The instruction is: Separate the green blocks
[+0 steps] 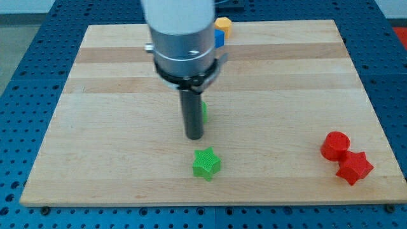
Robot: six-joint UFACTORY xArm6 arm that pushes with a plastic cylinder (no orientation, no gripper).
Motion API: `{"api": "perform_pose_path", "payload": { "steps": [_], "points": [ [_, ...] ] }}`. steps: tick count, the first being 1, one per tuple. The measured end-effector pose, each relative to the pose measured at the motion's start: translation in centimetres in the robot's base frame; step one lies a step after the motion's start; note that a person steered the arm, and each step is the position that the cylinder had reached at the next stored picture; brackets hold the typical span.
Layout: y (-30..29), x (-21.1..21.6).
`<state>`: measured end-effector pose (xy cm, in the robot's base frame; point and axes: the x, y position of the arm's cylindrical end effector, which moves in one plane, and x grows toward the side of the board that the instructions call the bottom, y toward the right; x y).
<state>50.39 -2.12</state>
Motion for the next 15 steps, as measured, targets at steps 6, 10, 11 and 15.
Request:
{"api": "perform_pose_path", "payload": {
  "steps": [6, 10, 11, 15],
  "points": [
    [-1.2, -8.9],
    [-14.5, -12.0],
    [-13.9, -16.4],
    [-9.3, -21.9]
  ]
}}
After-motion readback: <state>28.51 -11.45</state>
